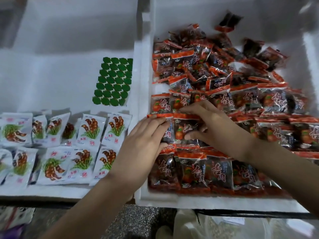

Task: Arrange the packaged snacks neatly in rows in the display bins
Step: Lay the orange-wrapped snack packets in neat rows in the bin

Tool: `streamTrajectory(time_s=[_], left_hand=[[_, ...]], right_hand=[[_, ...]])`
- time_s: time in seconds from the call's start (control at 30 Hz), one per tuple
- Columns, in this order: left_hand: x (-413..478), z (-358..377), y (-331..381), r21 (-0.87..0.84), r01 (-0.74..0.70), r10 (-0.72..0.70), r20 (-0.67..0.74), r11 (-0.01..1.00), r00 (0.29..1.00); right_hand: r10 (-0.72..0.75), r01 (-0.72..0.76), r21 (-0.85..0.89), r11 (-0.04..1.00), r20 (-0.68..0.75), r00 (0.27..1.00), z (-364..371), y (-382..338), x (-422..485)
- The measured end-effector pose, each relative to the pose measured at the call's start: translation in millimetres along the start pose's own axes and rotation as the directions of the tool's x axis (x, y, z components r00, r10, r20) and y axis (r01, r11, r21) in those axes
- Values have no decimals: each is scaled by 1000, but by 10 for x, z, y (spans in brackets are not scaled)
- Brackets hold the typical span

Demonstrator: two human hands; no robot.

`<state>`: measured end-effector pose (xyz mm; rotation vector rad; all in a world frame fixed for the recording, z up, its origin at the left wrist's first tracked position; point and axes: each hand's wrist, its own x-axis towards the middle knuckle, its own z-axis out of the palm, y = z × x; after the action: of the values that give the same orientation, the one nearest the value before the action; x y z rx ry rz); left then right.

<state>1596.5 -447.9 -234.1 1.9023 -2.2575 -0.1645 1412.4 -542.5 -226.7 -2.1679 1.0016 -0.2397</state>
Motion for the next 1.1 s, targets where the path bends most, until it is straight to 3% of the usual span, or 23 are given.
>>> streamTrajectory(time_s=[0.17,0.43,0.57,0.7,0.83,1.03,1.1], left_hand=[[-12,15,-31,-31,-14,14,-3,999,1000],[-13,-23,-70,25,-59,58,50,998,997],[42,-107,-70,-6,-79,79,28,997,996],[325,-211,-79,-63,-76,73,-38,995,997],[858,-288,7,-143,-19,18,-7,990,1000],[1591,-112,-45,-264,141,-161,-55,954,985],[1733,-47,-76,-250,158,-187,-99,955,977]], right_hand=[[-106,116,-350,930,47,993,49,57,-65],[-163,131,-590,796,-1,987,172,47,-103],[-142,112,-531,840,-17,990,110,-2,-124],[-103,39,-310,950,-195,975,-188,43,-63],[9,-82,-220,972,-313,950,-491,270,236],[103,-155,-306,939,-181,978,-654,427,721],[120,-196,-352,915,-225,967,-651,455,818]])
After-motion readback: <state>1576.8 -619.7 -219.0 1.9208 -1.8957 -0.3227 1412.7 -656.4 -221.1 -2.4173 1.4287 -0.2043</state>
